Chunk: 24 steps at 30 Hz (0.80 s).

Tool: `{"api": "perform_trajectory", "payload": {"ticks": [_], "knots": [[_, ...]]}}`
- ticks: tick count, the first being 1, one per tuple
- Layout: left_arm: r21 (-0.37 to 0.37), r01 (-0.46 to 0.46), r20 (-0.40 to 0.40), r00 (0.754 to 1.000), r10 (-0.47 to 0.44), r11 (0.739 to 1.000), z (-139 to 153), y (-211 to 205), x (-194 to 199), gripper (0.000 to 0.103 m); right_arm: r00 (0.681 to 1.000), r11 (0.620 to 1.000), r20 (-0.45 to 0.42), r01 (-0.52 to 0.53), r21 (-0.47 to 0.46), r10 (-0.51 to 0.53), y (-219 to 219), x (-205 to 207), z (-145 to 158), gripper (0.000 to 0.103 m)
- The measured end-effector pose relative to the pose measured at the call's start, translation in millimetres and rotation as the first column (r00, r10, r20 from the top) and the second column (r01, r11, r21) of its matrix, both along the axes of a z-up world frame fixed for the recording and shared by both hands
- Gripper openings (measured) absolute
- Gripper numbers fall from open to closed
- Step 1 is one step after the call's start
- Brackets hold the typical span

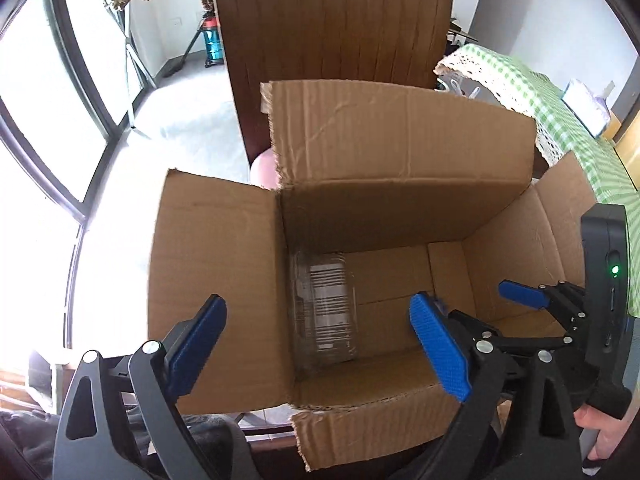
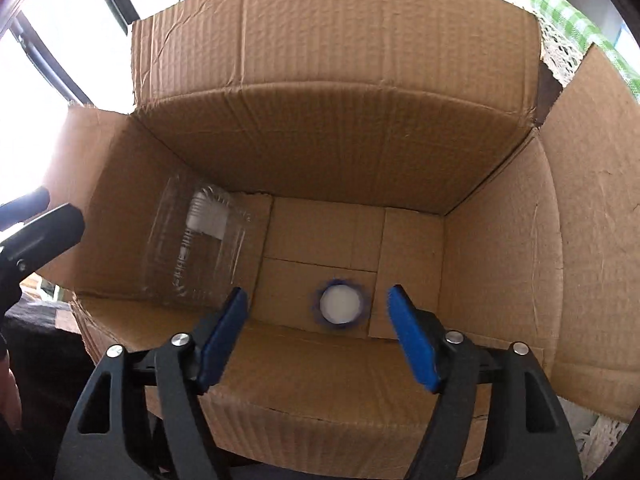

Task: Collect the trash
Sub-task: 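Carry container and lid to the cardboard box and release both tools, then move both open tools back over the trash pile on the table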

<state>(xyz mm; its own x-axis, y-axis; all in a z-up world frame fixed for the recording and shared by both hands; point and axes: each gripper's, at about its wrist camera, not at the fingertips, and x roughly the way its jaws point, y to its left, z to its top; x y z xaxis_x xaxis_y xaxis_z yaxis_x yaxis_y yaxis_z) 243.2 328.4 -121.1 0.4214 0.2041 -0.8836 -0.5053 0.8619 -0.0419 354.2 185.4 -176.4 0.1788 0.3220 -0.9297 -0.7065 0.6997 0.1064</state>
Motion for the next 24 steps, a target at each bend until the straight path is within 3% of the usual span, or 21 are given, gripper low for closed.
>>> {"api": "perform_trajectory", "payload": {"ticks": [8, 19, 22, 24], "knots": [[0.014, -0.016, 0.041, 0.999, 0.016, 1.0, 19.8, 5.8, -10.7, 0.094, 0.995, 0.998, 0.097, 0.008, 0.062, -0.014, -4.4, -5.1, 44.3, 0.074], [0.016, -0.057, 0.109, 0.992, 0.055, 0.998, 34.8, 10.2, -29.7, 0.095, 0.979, 0.99, 0.182, 0.073, 0.121, -0.095, -18.0, -9.2, 79.7, 0.074], [0.053, -0.059, 0.166, 0.985, 0.05, 0.997, 48.2, 4.8, -33.7, 0.095, 0.964, 0.981, 0.231, 0.09, 0.174, -0.129, -28.2, -14.3, 97.6, 0.074], [0.102, -0.051, 0.231, 0.973, 0.026, 0.993, 61.3, -3.4, -38.3, 0.095, 0.943, 0.97, 0.294, 0.088, 0.225, -0.153, -37.1, -20.6, 114.0, 0.08]]}}
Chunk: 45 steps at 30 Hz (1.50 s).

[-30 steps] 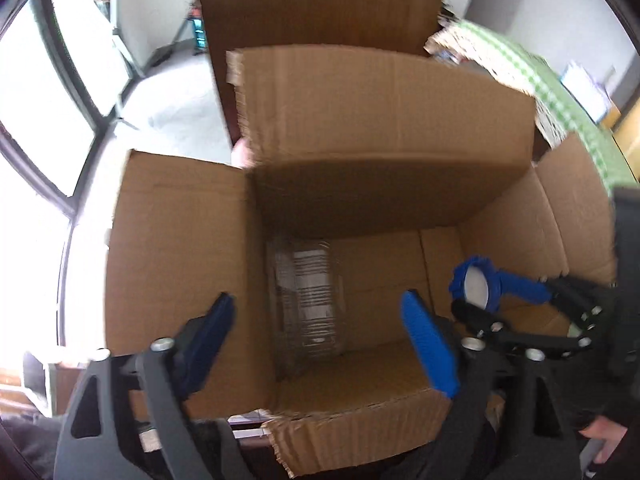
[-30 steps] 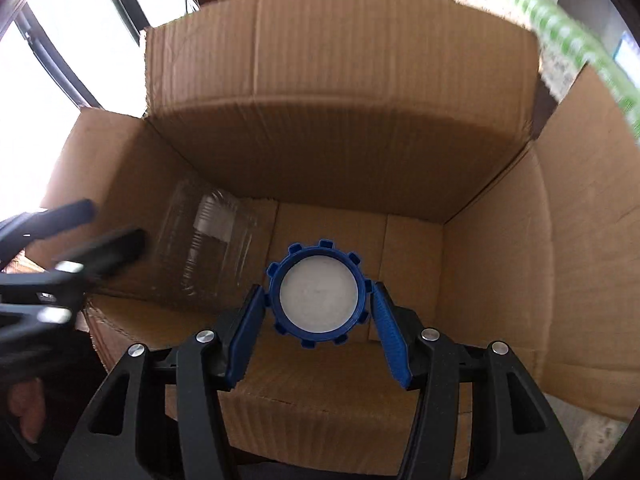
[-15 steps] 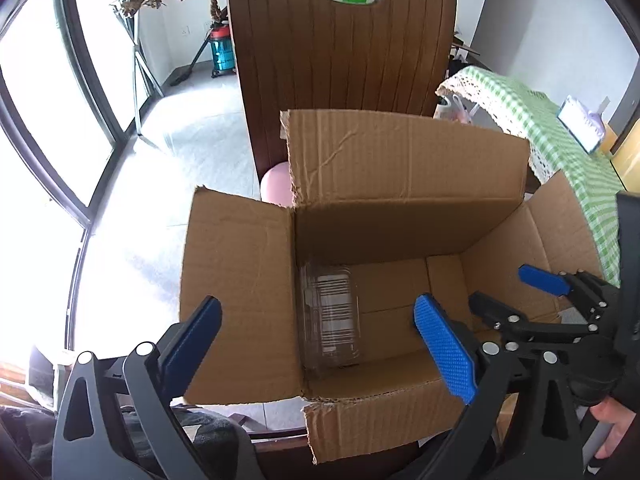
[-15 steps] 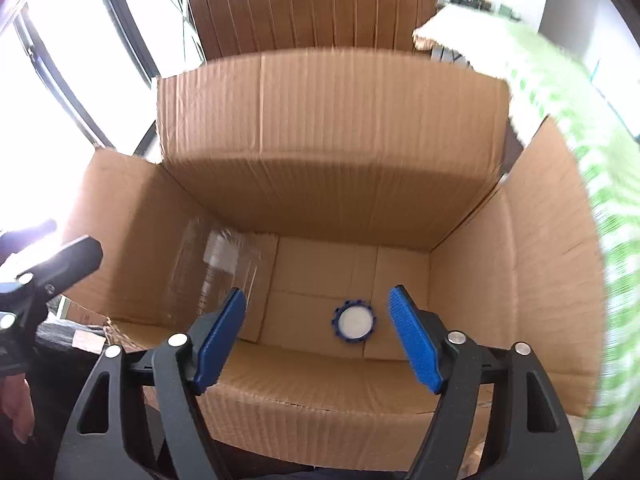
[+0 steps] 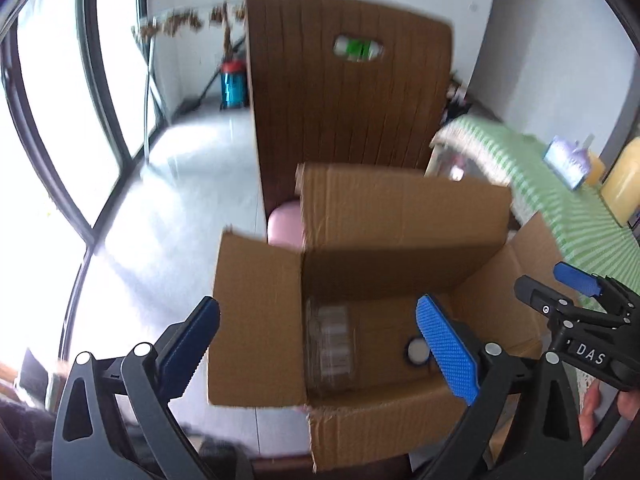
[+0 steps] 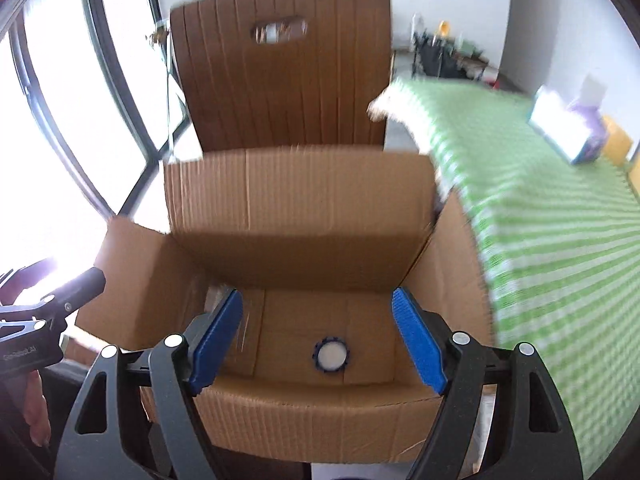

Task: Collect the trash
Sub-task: 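Move both open tools back over the trash pile on the table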

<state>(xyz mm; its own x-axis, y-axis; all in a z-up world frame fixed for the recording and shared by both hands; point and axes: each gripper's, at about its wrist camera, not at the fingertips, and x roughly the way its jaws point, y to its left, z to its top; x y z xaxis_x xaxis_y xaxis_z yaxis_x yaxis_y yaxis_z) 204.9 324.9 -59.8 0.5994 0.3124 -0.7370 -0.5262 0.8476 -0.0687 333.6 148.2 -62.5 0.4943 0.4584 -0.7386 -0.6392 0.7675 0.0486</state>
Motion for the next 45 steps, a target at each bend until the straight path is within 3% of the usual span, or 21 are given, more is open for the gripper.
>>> {"api": "perform_trajectory", "payload": {"ticks": [5, 10, 17, 27, 35, 42, 45], "knots": [[0.145, -0.002, 0.147, 0.989, -0.02, 0.989, 30.3, -26.2, -9.0, 0.095, 0.981, 0.993, 0.182, 0.042, 0.111, -0.062, -28.9, -18.0, 40.6, 0.085], [0.175, -0.01, 0.25, 0.968, -0.035, 0.985, 48.2, -44.9, -14.7, 0.095, 0.947, 0.981, 0.289, 0.092, 0.169, -0.139, -62.1, -31.0, 66.8, 0.086], [0.17, 0.054, 0.309, 0.945, -0.105, 0.984, 63.0, -84.2, -5.7, 0.095, 0.908, 0.955, 0.314, 0.222, 0.199, -0.276, -129.2, -36.6, 78.7, 0.087], [0.225, 0.218, 0.318, 0.905, -0.283, 0.95, 72.6, -169.9, 16.8, 0.095, 0.834, 0.887, 0.312, 0.399, 0.231, -0.456, -234.5, -54.2, 89.3, 0.087], [0.243, 0.356, 0.318, 0.85, -0.42, 0.903, 78.2, -244.9, 29.8, 0.095, 0.753, 0.812, 0.303, 0.531, 0.243, -0.584, -314.7, -74.5, 92.5, 0.087], [0.273, 0.487, 0.304, 0.775, -0.555, 0.83, 75.6, -316.5, 40.0, 0.095, 0.664, 0.731, 0.308, 0.632, 0.256, -0.681, -385.0, -101.0, 95.2, 0.087], [0.287, 0.545, 0.298, 0.731, -0.614, 0.788, 75.8, -354.2, 43.7, 0.096, 0.625, 0.695, 0.308, 0.671, 0.257, -0.717, -413.2, -113.1, 95.3, 0.087]]}}
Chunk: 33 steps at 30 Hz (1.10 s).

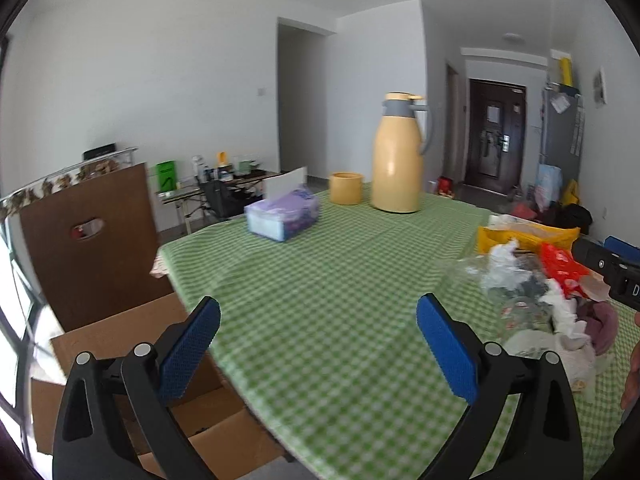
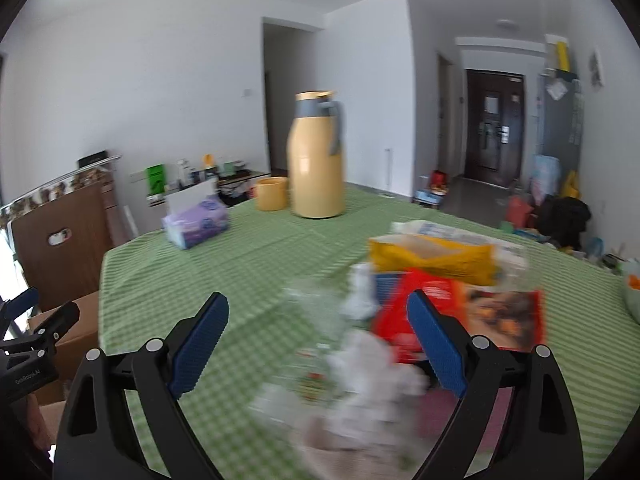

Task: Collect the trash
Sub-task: 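Move both open tools back over the trash pile on the table, then grasp the white glove with the left tool while the right tool grasps the pink towel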

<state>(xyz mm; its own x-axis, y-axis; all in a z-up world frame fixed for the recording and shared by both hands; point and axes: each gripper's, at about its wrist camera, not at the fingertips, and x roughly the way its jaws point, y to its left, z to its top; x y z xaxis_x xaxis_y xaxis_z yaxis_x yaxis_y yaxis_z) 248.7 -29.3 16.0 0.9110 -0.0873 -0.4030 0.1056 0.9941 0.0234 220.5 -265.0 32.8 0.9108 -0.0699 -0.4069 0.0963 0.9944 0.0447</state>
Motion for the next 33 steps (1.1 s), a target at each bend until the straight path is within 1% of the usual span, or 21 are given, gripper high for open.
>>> {"api": "perform_trajectory", "payload": {"ticks": [5, 9, 12, 15, 19, 21, 22, 24, 27, 29, 30, 31, 32, 33], "knots": [[-0.009, 0.102, -0.001, 0.995, -0.102, 0.995, 3.4, -51.1, -3.8, 0.095, 0.995, 0.995, -0.013, 0.099, 0.01, -0.099, -52.9, -24.3, -2.6, 0.087], [-0.015, 0.201, -0.025, 0.979, -0.202, 0.979, -0.2, -89.3, -7.2, 0.096, 0.986, 0.986, -0.027, 0.164, 0.044, -0.163, -88.0, -44.7, -5.6, 0.087], [-0.007, 0.281, -0.061, 0.958, -0.281, 0.96, -8.1, -117.8, -14.0, 0.095, 0.979, 0.977, -0.041, 0.204, 0.055, -0.202, -107.4, -59.6, -10.3, 0.087], [-0.013, 0.325, -0.085, 0.942, -0.325, 0.946, -16.5, -129.5, -22.4, 0.096, 0.972, 0.971, -0.065, 0.232, 0.065, -0.228, -122.5, -71.8, -17.2, 0.087], [-0.046, 0.405, -0.138, 0.903, -0.408, 0.913, -31.8, -146.4, -34.5, 0.096, 0.963, 0.963, -0.099, 0.259, 0.077, -0.251, -133.4, -82.1, -27.5, 0.087], [-0.054, 0.428, -0.165, 0.887, -0.431, 0.902, -39.7, -155.9, -39.9, 0.096, 0.958, 0.959, -0.124, 0.27, 0.084, -0.259, -136.8, -85.2, -34.1, 0.087], [-0.061, 0.453, -0.194, 0.869, -0.456, 0.889, -46.4, -164.4, -42.8, 0.096, 0.956, 0.958, -0.134, 0.273, 0.086, -0.26, -137.8, -87.5, -36.8, 0.087], [-0.054, 0.469, -0.218, 0.856, -0.469, 0.881, -53.5, -175.4, -44.7, 0.096, 0.953, 0.957, -0.157, 0.276, 0.092, -0.259, -139.7, -91.7, -43.6, 0.087], [-0.051, 0.489, -0.226, 0.844, -0.487, 0.871, -60.8, -191.6, -46.5, 0.094, 0.949, 0.958, -0.198, 0.267, 0.103, -0.243, -141.7, -98.1, -53.2, 0.087], [-0.063, 0.502, -0.241, 0.831, -0.501, 0.863, -64.7, -201.8, -45.3, 0.085, 0.948, 0.962, -0.221, 0.256, 0.099, -0.229, -141.0, -101.2, -58.5, 0.087], [-0.059, 0.494, -0.255, 0.833, -0.491, 0.868, -68.0, -207.5, -43.7, 0.074, 0.948, 0.963, -0.229, 0.249, 0.098, -0.222, -140.7, -101.6, -60.4, 0.087], [-0.053, 0.482, -0.262, 0.838, -0.478, 0.875, -69.5, -209.1, -41.9, 0.06, 0.947, 0.964, -0.237, 0.246, 0.099, -0.218, -140.4, -101.8, -62.0, 0.087], [-0.048, 0.462, -0.265, 0.849, -0.457, 0.886, -70.9, -210.2, -40.7, 0.052, 0.947, 0.966, -0.245, 0.237, 0.104, -0.206, -140.7, -101.4, -63.7, 0.087], [-0.051, 0.45, -0.262, 0.856, -0.446, 0.892, -71.3, -209.6, -40.1, 0.036, 0.948, 0.967, -0.25, 0.231, 0.108, -0.198, -139.3, -99.4, -64.5, 0.087]]}}
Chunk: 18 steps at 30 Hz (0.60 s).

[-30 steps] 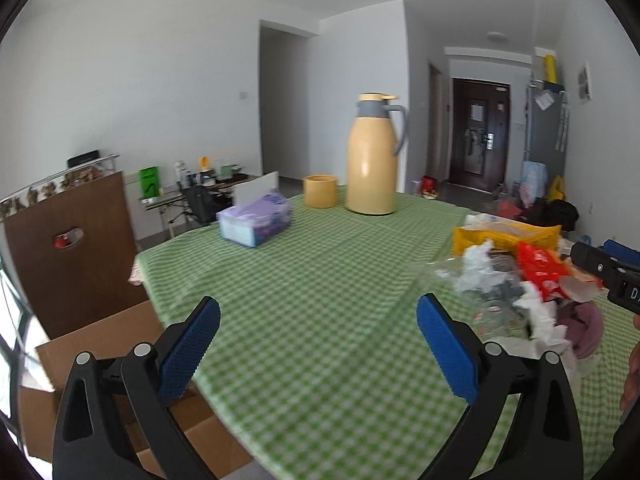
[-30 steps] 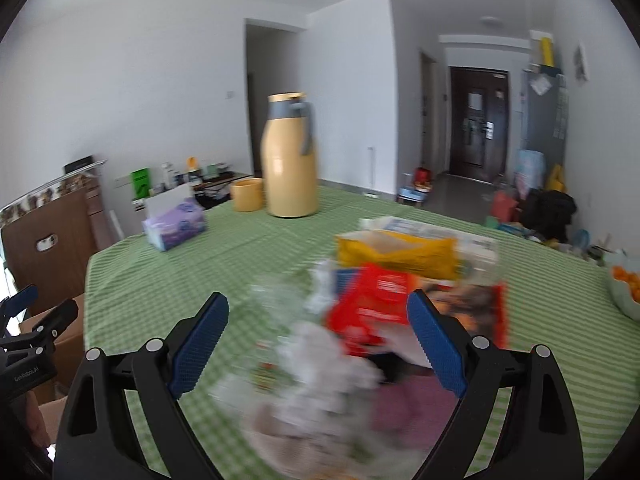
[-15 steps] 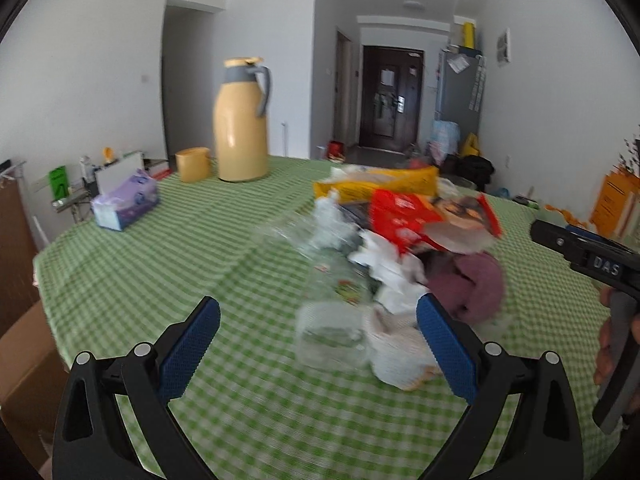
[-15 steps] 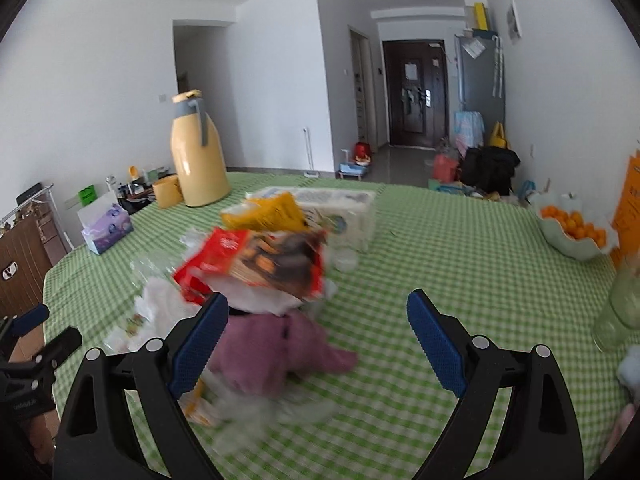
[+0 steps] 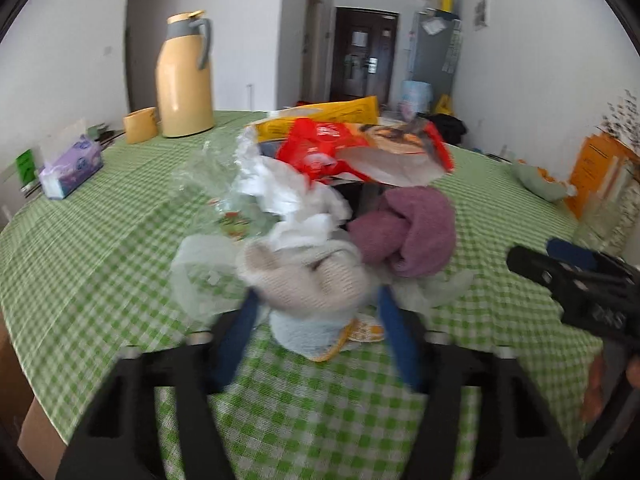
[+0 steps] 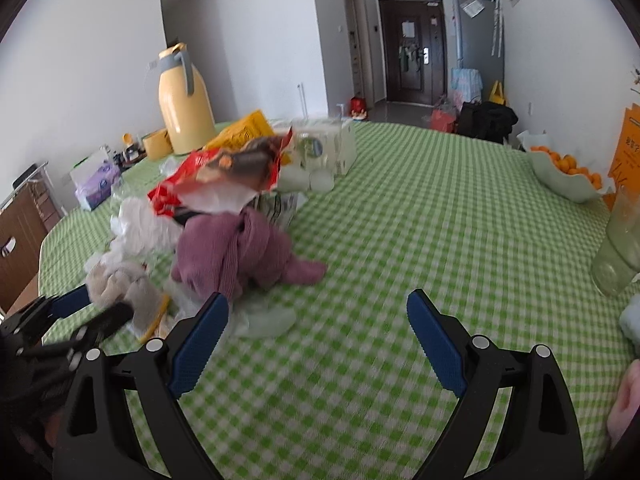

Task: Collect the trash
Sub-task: 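Grasp the white glove with the left tool while the right tool grasps the pink towel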

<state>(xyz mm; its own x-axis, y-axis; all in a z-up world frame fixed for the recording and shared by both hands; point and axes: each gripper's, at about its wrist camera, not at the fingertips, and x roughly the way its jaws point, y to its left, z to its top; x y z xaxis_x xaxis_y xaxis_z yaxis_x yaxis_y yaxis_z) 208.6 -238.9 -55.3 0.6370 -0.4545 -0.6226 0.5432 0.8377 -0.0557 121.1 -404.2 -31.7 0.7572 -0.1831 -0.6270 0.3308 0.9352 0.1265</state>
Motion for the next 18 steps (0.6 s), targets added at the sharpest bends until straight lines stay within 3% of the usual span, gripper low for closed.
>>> {"api": "perform_trajectory", "payload": {"ticks": [1, 6, 11, 13, 14, 16, 18], "knots": [[-0.013, 0.006, -0.01, 1.0, -0.006, 1.0, 0.3, 0.6, 0.8, 0.025, 1.0, 1.0, -0.002, -0.012, 0.007, 0.012, 0.8, 1.3, -0.6, 0.087], [-0.061, 0.0, -0.06, 0.998, -0.004, 0.998, 15.5, 18.6, 4.9, 0.02, 0.996, 0.995, 0.016, -0.086, 0.058, 0.086, 7.1, 16.5, 0.7, 0.087], [-0.097, -0.018, -0.001, 1.0, 0.018, 0.995, 47.7, 51.3, -2.5, 0.019, 0.989, 0.983, 0.034, -0.145, 0.114, 0.142, 18.2, 51.3, -0.1, 0.087], [-0.134, -0.041, 0.018, 0.999, 0.044, 0.99, 58.3, 67.0, -3.4, 0.019, 0.987, 0.978, 0.034, -0.158, 0.133, 0.155, 22.0, 62.4, -0.5, 0.074], [-0.147, -0.051, 0.024, 0.998, 0.055, 0.988, 62.2, 73.2, -3.3, 0.019, 0.987, 0.975, 0.031, -0.161, 0.153, 0.158, 23.1, 69.1, -1.8, 0.059], [-0.159, -0.067, 0.032, 0.997, 0.073, 0.985, 68.2, 83.3, -3.9, 0.019, 0.99, 0.979, 0.019, -0.139, 0.15, 0.138, 24.8, 74.5, -3.6, 0.05], [-0.166, -0.073, 0.043, 0.996, 0.081, 0.983, 71.7, 88.1, -5.4, 0.019, 0.991, 0.98, 0.017, -0.133, 0.147, 0.132, 24.9, 74.4, -3.0, 0.033]]}}
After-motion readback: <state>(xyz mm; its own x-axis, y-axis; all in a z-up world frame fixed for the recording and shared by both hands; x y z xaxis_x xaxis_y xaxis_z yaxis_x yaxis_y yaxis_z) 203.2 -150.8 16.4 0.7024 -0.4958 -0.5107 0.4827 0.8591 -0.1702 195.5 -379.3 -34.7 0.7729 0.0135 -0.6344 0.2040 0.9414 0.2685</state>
